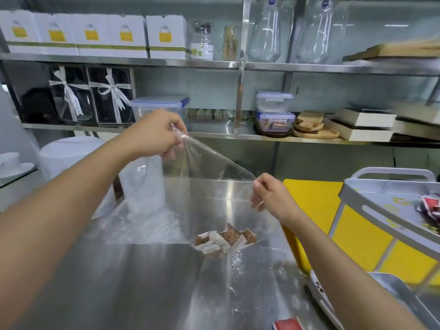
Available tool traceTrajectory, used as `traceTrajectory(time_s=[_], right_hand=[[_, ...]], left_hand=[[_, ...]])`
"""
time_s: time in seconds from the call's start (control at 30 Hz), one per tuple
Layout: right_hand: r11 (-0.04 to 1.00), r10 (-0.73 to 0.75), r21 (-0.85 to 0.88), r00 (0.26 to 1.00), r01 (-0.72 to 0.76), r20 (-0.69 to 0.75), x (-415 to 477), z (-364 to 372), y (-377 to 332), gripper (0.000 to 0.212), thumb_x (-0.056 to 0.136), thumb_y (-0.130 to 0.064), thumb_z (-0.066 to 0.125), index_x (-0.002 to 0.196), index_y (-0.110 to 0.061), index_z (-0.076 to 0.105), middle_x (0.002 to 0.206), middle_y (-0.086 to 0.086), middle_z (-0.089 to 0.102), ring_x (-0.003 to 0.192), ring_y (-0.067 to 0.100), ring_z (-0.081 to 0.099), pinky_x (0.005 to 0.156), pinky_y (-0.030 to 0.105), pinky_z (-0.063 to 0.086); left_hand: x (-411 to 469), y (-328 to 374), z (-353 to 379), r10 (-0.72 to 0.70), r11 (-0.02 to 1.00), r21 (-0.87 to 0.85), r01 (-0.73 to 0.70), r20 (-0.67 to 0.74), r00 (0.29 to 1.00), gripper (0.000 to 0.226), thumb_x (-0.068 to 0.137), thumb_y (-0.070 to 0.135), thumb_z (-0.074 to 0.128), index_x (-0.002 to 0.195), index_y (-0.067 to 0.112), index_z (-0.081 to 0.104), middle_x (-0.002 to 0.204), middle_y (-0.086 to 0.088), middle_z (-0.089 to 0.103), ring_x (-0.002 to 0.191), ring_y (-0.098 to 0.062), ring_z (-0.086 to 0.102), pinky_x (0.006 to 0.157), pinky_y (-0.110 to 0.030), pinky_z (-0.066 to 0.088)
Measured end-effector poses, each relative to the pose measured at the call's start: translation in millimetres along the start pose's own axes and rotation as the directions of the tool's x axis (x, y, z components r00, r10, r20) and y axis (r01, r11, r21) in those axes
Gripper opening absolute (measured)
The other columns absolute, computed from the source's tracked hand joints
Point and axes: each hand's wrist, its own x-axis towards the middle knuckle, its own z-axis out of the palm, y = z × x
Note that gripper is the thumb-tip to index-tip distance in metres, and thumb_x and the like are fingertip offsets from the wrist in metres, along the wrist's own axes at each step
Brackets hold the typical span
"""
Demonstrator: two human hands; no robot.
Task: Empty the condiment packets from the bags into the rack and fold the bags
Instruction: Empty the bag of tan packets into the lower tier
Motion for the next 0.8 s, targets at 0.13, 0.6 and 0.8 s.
traceTrajectory(time_s=[0.13, 0.6, 0.8], right_hand=[[1.000, 0.024, 0.006, 0.989, -0.023, -0.144, -16, -21, 6, 0.029, 0.096, -0.027, 0.044, 0.068, -0.019, 0.044, 0.057, -0.003, 0.046, 0.051, 0.012, 0.041, 0.050, 0.026, 0.034], [0.805, 0.520, 0.234, 0.838, -0.546, 0.165, -128, -124, 42, 0.027, 0.094, -0.016, 0.051, 0.068, -0.009, 0.053, 0.041, -0.009, 0.021, 0.034, 0.007, 0.015, 0.038, 0.010, 0.014], [0.572, 0.668, 0.633, 0.744, -0.522, 0.010, -180, -153, 75, 0.036, 0.098, -0.015, 0.041, 0.062, -0.009, 0.044, 0.036, -0.007, 0.024, 0.026, 0.005, 0.019, 0.031, 0.010, 0.016]], left_hand=[[0, 13, 30, -0.069, 0.963, -0.249, 0.098, 0.123, 0.990, 0.018, 0.091, 0.002, 0.047, 0.078, 0.013, 0.053, 0.068, -0.015, 0.063, 0.040, -0.019, 0.063, 0.041, -0.025, 0.048], [-28, 115, 163, 0.246, 0.713, -0.628, 0.311, 0.640, 0.728, 0.024, 0.083, 0.002, 0.057, 0.102, 0.015, 0.054, 0.080, -0.011, 0.070, 0.078, -0.030, 0.069, 0.082, -0.043, 0.054], [-57, 145, 234, 0.374, 0.661, -0.691, 0.293, 0.642, 0.670, 0.034, 0.076, 0.020, 0.068, 0.102, 0.032, 0.049, 0.091, -0.002, 0.069, 0.100, -0.023, 0.060, 0.086, -0.031, 0.046]])
